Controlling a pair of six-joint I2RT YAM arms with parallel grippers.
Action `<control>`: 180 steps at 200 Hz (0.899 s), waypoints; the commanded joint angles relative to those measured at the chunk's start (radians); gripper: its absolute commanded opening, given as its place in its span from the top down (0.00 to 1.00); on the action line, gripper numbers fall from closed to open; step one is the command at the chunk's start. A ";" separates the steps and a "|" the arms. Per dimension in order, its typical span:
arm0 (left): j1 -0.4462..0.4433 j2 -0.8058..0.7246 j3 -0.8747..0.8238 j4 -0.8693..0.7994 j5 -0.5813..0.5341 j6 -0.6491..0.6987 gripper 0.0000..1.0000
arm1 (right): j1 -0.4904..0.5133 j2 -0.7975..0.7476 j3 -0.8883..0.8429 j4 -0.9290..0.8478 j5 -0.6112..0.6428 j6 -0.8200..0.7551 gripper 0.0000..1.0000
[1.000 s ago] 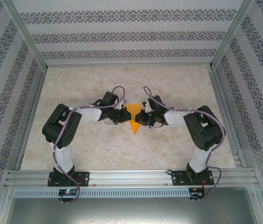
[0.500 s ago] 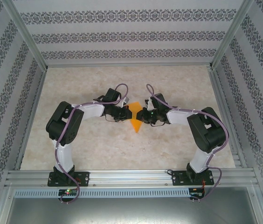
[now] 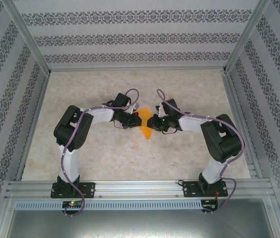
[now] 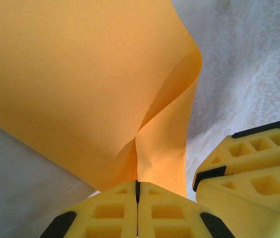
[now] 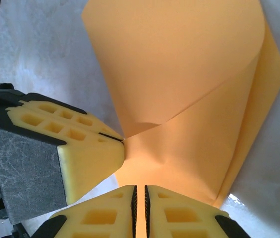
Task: Fold a paper plane with a square sheet of paper (pick it up from the middle)
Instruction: Third fold the triangle at the center of the table.
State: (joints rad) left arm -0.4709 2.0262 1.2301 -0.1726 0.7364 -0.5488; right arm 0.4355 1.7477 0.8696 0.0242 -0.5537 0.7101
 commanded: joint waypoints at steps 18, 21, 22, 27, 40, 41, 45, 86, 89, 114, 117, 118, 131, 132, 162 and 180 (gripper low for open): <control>0.007 0.037 0.034 -0.041 0.003 0.042 0.91 | -0.002 0.036 0.029 -0.032 0.008 -0.047 0.86; 0.008 0.038 0.034 -0.041 0.002 0.043 0.91 | 0.000 0.039 0.030 -0.032 0.006 -0.050 0.86; 0.007 0.038 0.034 -0.042 0.003 0.044 0.92 | 0.000 0.040 0.030 -0.033 0.006 -0.051 0.85; 0.007 0.042 0.036 -0.042 0.002 0.044 0.92 | 0.004 0.043 0.029 -0.035 0.007 -0.053 0.85; 0.007 0.047 0.040 -0.047 0.002 0.048 0.91 | 0.010 0.051 0.030 -0.045 0.011 -0.065 0.85; 0.008 0.048 0.040 -0.048 0.003 0.048 0.91 | 0.011 0.052 0.030 -0.046 0.011 -0.065 0.85; 0.007 0.050 0.041 -0.047 0.004 0.049 0.91 | 0.012 0.053 0.029 -0.047 0.013 -0.067 0.86; 0.008 0.067 0.054 -0.062 0.004 0.059 0.91 | 0.024 0.050 0.019 -0.052 0.013 -0.077 0.86; 0.006 0.068 0.055 -0.062 0.004 0.061 0.91 | 0.025 0.048 0.017 -0.051 0.012 -0.077 0.86; 0.008 0.077 0.065 -0.074 0.001 0.067 0.91 | 0.035 0.019 0.010 -0.049 0.008 -0.073 0.86; 0.008 0.078 0.065 -0.074 0.001 0.068 0.91 | 0.037 0.015 0.008 -0.047 0.008 -0.071 0.86; 0.008 0.078 0.065 -0.075 0.001 0.069 0.91 | 0.038 0.013 0.007 -0.048 0.008 -0.071 0.86; 0.008 0.081 0.066 -0.078 0.003 0.070 0.91 | 0.047 -0.006 -0.001 -0.041 0.006 -0.068 0.85; 0.008 0.081 0.067 -0.078 0.002 0.070 0.91 | 0.047 -0.007 -0.001 -0.042 0.006 -0.066 0.85; 0.008 0.086 0.073 -0.082 0.004 0.073 0.91 | 0.072 -0.017 -0.018 -0.036 -0.004 -0.058 0.85; 0.008 0.091 0.078 -0.093 0.004 0.079 0.91 | 0.087 -0.021 -0.038 -0.021 -0.011 -0.046 0.85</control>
State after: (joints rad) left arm -0.4694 2.0846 1.2835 -0.2176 0.7406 -0.5041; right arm 0.5026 1.7508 0.8642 -0.0071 -0.5507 0.6559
